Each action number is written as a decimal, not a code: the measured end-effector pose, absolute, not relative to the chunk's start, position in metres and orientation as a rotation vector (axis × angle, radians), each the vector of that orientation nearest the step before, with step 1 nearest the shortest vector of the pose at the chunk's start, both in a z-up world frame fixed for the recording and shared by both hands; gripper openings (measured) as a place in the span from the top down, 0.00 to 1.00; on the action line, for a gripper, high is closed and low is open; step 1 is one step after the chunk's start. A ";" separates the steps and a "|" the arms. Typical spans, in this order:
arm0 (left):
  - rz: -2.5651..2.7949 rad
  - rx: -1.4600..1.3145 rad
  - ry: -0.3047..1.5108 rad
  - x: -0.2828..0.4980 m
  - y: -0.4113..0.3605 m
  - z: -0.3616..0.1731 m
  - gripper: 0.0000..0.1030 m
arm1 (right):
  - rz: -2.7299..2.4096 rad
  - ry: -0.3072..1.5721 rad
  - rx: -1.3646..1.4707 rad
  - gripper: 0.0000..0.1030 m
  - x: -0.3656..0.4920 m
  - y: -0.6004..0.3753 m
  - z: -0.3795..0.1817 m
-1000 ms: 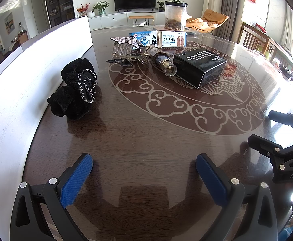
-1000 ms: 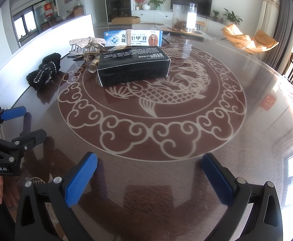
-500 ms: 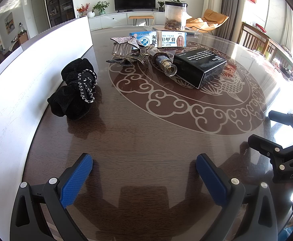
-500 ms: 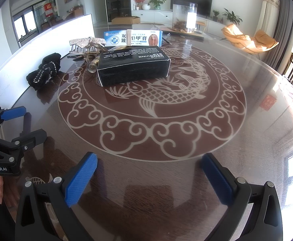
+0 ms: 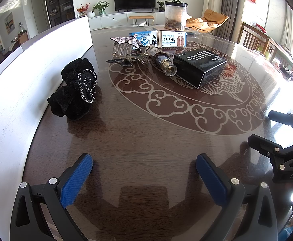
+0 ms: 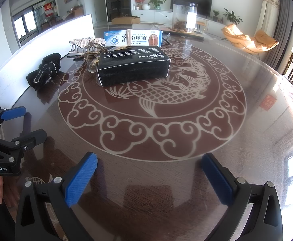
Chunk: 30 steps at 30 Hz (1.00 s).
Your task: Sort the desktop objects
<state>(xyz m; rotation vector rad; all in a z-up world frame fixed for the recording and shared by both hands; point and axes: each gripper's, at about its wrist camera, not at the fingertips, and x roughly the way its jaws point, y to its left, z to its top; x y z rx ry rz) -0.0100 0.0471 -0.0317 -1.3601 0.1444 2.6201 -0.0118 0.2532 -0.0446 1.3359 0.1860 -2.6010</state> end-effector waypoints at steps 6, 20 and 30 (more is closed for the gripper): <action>2.618 -1.362 0.146 -0.010 0.046 -0.031 0.00 | -2.601 0.186 1.336 0.00 -0.012 0.253 -0.045; 2.646 -1.310 0.255 -0.003 0.051 -0.025 0.00 | -2.601 0.186 1.336 0.00 -0.012 0.253 -0.045; 2.688 -1.392 -0.007 -0.011 0.019 -0.030 0.00 | -2.600 0.186 1.336 0.00 -0.012 0.253 -0.045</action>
